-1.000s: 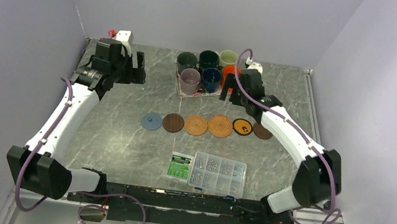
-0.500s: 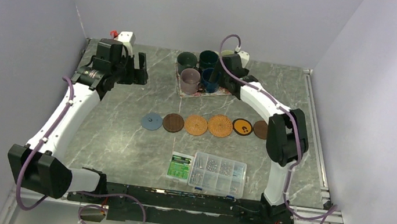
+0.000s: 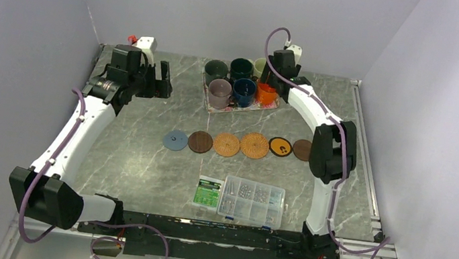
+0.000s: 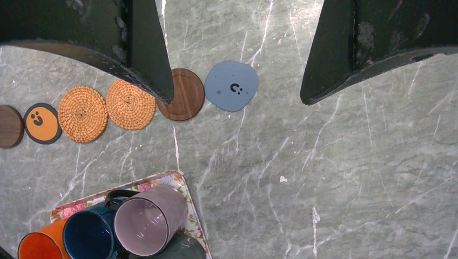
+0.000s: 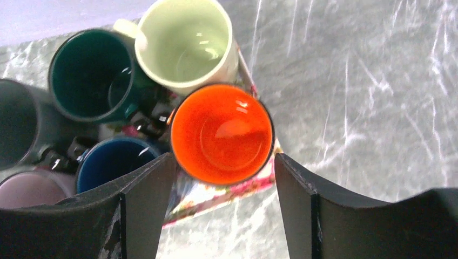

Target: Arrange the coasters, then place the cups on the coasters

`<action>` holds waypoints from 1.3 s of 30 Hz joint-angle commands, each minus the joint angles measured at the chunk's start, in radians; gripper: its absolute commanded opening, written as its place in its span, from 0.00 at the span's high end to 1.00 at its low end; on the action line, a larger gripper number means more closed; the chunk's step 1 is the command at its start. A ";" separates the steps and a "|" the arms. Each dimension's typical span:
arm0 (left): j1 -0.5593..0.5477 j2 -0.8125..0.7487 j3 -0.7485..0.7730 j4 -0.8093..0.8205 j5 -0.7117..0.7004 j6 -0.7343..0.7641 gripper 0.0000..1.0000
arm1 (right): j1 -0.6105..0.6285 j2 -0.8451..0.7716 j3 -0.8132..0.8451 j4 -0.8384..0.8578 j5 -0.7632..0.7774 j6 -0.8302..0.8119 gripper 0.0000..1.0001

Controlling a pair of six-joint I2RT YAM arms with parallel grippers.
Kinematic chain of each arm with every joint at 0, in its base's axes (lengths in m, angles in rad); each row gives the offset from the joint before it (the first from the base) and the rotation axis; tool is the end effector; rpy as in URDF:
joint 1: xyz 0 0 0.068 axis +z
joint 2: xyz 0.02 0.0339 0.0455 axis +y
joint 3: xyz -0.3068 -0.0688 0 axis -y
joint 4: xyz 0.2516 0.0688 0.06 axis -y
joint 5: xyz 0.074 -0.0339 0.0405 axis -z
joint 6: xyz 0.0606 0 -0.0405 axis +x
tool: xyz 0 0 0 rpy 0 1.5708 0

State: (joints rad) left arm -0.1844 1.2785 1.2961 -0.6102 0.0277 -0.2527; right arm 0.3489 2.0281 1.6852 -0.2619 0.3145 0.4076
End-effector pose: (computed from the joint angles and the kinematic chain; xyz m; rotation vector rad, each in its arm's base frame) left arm 0.2884 -0.0555 0.3965 -0.0583 2.1759 -0.2806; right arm 0.4959 0.1604 0.2858 0.2403 2.1302 0.0989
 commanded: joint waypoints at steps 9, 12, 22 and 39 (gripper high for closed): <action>0.012 0.010 0.022 0.006 0.031 -0.003 0.07 | -0.070 0.280 0.417 -0.188 -0.111 -0.374 0.32; 0.015 0.010 0.019 0.010 0.040 -0.007 0.07 | -0.083 0.302 0.448 -0.204 -0.140 -0.391 0.32; 0.016 0.018 0.019 0.010 0.051 -0.010 0.07 | -0.103 0.378 0.513 -0.284 -0.270 -0.437 0.42; 0.017 0.020 0.019 0.009 0.053 -0.012 0.07 | -0.104 0.217 0.375 -0.191 -0.272 -0.513 1.00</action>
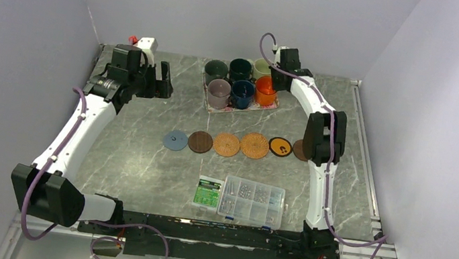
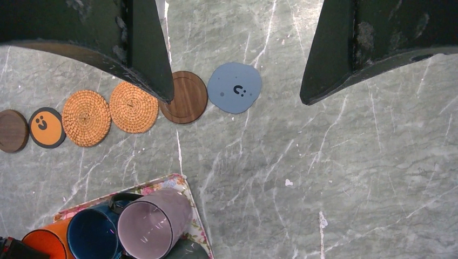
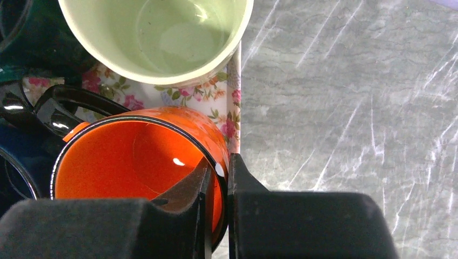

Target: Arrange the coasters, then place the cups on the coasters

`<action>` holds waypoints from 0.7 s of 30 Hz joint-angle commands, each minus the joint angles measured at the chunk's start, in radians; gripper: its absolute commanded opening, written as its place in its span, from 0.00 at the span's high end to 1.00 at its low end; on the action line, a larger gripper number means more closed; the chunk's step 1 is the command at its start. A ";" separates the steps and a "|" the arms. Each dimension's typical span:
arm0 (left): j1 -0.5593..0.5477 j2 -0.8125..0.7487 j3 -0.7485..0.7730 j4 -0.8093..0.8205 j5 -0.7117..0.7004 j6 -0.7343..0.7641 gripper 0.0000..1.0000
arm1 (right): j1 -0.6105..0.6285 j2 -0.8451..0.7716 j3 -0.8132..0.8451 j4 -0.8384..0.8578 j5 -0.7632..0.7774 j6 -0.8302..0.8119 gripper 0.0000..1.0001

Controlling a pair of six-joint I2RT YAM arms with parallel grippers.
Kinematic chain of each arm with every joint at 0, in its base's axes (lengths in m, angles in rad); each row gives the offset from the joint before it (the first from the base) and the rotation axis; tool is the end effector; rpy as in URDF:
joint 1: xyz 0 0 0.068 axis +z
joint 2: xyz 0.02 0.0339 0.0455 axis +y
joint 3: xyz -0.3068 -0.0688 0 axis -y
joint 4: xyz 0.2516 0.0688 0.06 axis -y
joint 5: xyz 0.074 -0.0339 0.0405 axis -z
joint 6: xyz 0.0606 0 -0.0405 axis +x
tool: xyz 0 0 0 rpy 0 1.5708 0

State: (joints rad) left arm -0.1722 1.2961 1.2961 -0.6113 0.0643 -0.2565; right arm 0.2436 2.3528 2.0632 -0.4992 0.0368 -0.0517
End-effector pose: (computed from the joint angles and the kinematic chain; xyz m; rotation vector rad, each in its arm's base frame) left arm 0.2934 -0.0550 0.3916 -0.0559 2.1971 -0.3123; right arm 0.5724 0.1400 0.2214 -0.3294 2.3364 0.0500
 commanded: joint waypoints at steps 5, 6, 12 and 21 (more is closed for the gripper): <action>0.005 0.009 0.020 0.011 0.019 -0.009 0.07 | -0.001 -0.183 -0.035 0.061 0.007 -0.110 1.00; 0.005 0.008 0.020 0.010 0.019 -0.008 0.07 | -0.002 -0.198 -0.040 0.056 0.009 -0.114 1.00; 0.005 0.011 0.017 0.012 0.019 -0.009 0.07 | -0.026 -0.313 -0.116 0.036 -0.055 -0.138 1.00; 0.005 0.012 0.000 0.030 0.037 -0.003 0.08 | -0.061 -0.535 -0.348 -0.015 -0.145 -0.102 1.00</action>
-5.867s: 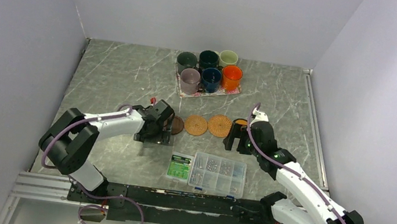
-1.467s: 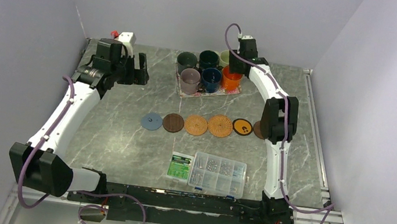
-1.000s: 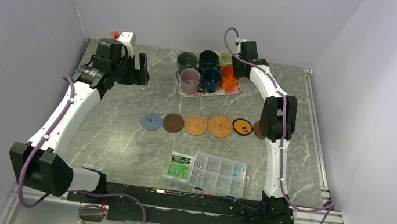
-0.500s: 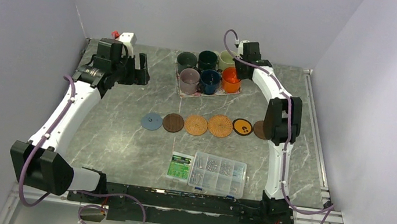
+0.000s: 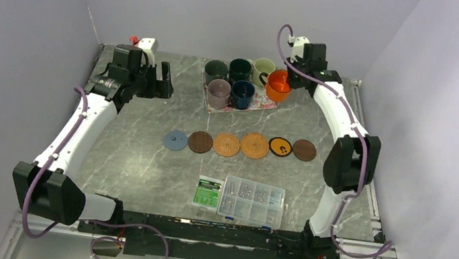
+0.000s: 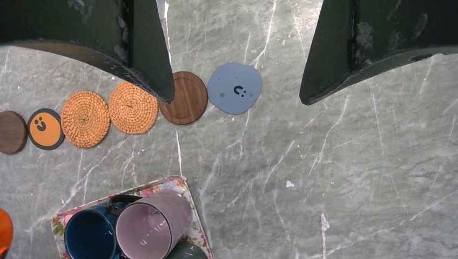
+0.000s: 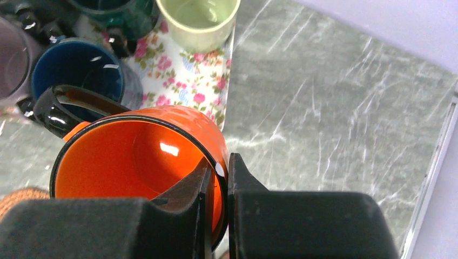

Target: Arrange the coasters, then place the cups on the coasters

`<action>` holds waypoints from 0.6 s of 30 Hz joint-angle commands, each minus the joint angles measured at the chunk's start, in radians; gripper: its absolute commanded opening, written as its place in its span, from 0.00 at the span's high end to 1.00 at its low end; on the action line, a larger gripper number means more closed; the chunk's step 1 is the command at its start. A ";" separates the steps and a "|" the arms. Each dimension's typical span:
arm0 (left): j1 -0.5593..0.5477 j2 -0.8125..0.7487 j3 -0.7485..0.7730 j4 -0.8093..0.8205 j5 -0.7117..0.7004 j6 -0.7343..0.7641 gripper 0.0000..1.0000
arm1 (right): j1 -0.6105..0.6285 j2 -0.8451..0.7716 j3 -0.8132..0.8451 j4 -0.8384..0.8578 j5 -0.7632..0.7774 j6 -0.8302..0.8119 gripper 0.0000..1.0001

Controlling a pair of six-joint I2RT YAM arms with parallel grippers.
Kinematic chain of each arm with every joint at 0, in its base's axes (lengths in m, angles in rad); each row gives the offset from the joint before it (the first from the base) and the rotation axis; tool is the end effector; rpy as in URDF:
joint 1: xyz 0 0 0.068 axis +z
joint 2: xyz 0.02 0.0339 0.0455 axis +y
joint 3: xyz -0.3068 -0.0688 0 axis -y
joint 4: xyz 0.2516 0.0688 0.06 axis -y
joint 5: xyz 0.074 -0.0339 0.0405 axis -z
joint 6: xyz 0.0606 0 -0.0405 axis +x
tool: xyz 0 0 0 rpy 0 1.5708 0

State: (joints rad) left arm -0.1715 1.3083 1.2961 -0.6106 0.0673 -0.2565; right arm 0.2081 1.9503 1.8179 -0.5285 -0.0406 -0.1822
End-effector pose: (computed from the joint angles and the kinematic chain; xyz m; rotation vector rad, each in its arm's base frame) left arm 0.2968 -0.0555 0.3883 -0.0557 2.2089 -0.3134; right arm 0.4860 0.1051 0.3421 -0.4545 2.1850 0.0594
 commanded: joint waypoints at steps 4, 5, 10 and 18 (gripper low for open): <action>0.004 -0.001 -0.018 0.056 0.054 0.002 0.08 | -0.046 -0.320 -0.329 0.061 -0.065 0.084 1.00; 0.004 0.000 -0.020 0.057 0.058 0.003 0.08 | -0.049 -0.371 -0.418 0.087 -0.053 0.098 1.00; 0.003 -0.001 -0.027 0.068 0.092 0.001 0.08 | -0.082 -0.550 -0.651 0.143 0.019 0.172 1.00; 0.002 0.003 -0.030 0.073 0.106 0.006 0.09 | -0.199 -0.654 -0.809 0.169 0.052 0.219 1.00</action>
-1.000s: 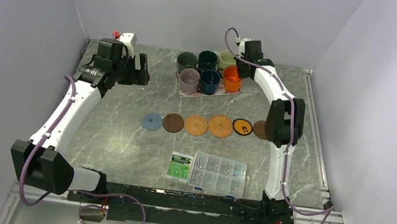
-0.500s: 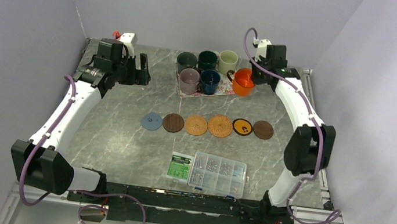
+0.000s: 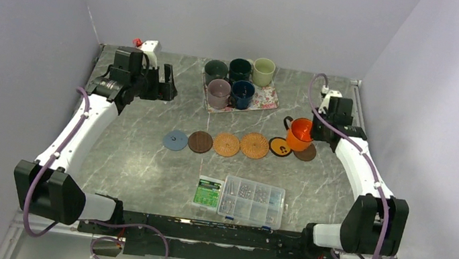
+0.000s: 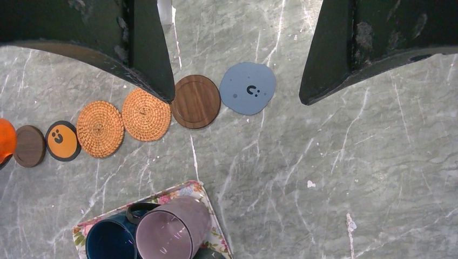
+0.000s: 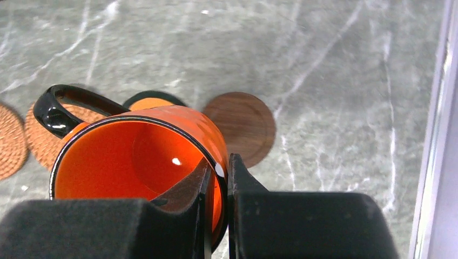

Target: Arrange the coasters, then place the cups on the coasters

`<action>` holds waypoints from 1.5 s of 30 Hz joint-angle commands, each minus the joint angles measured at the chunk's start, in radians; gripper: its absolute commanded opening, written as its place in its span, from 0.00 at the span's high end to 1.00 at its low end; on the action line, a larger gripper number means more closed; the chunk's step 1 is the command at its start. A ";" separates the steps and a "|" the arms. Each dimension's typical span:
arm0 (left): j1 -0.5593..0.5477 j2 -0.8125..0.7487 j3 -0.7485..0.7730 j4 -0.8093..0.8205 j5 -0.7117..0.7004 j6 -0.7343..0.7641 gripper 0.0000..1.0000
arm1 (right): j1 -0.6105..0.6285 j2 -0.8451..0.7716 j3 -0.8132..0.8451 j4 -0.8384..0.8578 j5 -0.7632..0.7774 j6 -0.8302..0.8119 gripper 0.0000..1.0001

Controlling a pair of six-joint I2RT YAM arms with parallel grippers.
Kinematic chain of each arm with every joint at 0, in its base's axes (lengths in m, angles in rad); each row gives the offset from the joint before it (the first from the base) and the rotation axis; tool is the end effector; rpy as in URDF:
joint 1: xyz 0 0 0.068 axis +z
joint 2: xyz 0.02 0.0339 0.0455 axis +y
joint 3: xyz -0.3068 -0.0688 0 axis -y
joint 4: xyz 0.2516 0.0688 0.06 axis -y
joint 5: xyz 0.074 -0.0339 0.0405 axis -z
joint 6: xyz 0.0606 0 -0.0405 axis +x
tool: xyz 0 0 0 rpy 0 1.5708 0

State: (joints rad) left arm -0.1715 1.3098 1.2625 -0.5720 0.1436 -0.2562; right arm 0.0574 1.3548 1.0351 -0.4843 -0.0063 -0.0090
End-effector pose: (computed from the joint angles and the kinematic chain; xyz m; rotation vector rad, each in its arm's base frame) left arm 0.2981 -0.0604 0.3802 -0.0117 2.2108 -0.3969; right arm 0.3048 0.0179 0.2941 -0.0819 2.3736 0.0307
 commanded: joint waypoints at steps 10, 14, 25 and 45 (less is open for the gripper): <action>0.001 -0.011 -0.012 0.054 0.045 0.021 0.09 | -0.113 -0.003 -0.032 0.142 0.041 0.050 1.00; -0.001 -0.007 -0.012 0.055 0.056 0.019 0.09 | -0.133 0.029 -0.035 0.162 0.047 0.027 1.00; -0.023 0.002 -0.015 0.057 0.057 0.030 0.09 | -0.156 0.087 -0.053 0.212 0.033 -0.032 1.00; -0.037 0.020 -0.009 0.043 0.028 0.032 0.07 | -0.183 0.141 -0.068 0.246 -0.040 -0.041 1.00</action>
State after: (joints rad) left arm -0.2043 1.3254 1.2469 -0.5430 0.1791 -0.2401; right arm -0.1211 1.4982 0.9447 -0.3138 -0.0124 -0.0456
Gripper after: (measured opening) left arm 0.922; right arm 0.117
